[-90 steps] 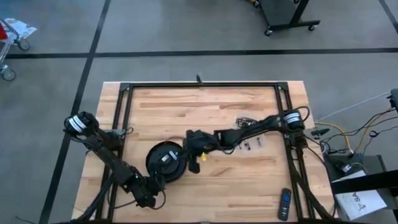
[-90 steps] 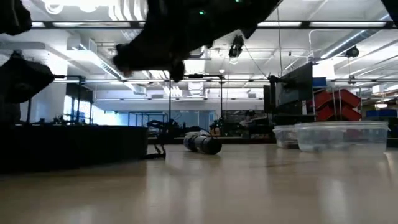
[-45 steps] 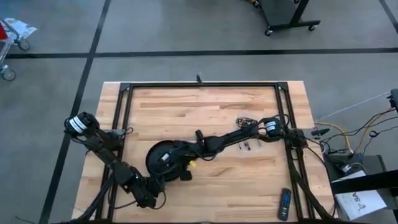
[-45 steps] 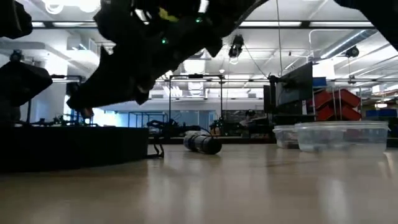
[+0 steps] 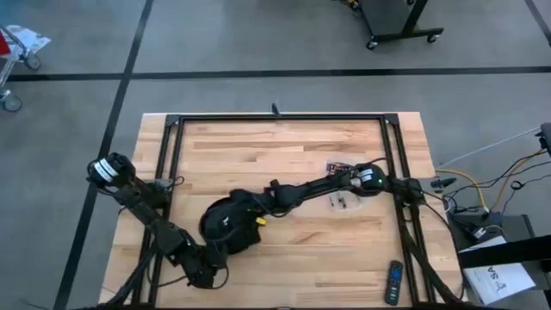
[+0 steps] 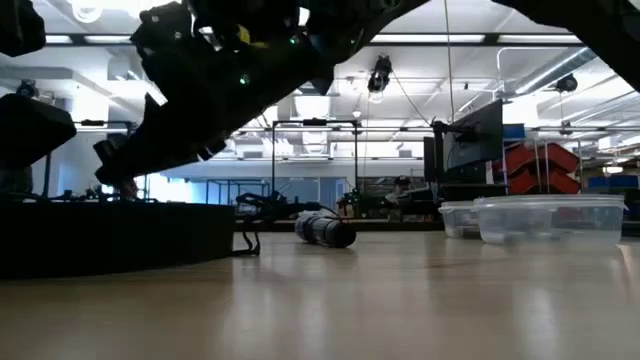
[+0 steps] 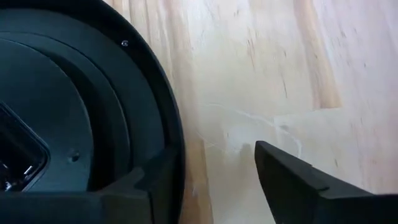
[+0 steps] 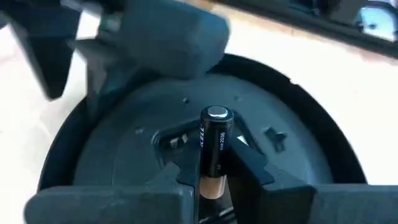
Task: Insert battery
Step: Insert the black battery into the clock battery compartment
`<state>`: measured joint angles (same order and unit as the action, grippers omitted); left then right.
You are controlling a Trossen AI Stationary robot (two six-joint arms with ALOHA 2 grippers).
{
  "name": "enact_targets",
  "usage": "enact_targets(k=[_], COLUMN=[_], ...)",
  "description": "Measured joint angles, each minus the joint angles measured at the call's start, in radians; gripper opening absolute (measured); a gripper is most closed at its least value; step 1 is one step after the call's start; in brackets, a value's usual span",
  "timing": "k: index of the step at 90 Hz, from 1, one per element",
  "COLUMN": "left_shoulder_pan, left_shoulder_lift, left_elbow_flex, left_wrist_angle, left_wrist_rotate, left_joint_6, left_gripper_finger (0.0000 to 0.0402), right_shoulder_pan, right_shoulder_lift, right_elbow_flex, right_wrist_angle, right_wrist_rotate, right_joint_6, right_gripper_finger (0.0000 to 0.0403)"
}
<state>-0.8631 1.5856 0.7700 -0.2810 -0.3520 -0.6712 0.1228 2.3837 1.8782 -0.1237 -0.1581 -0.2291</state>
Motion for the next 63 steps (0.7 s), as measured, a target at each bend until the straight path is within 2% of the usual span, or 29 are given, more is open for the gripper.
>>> enact_targets(k=[38,63], left_shoulder_pan=[0.000,0.000], left_shoulder_lift=[-0.003,-0.004], left_elbow_flex=[0.000,0.000], left_wrist_angle=[-0.007,-0.011], left_wrist_rotate=[0.005,0.005], left_joint_6=[0.007,0.007], left_gripper_finger=[0.0156,0.0158], right_shoulder_pan=[-0.001,-0.001], right_shoulder_lift=[0.011,0.011], right_elbow_flex=[-0.015,-0.015], right_wrist_angle=[-0.020,-0.030], right_wrist_rotate=[-0.025,-0.026], right_joint_6=[0.057,0.061], right_gripper_finger=[0.0036,0.0098])
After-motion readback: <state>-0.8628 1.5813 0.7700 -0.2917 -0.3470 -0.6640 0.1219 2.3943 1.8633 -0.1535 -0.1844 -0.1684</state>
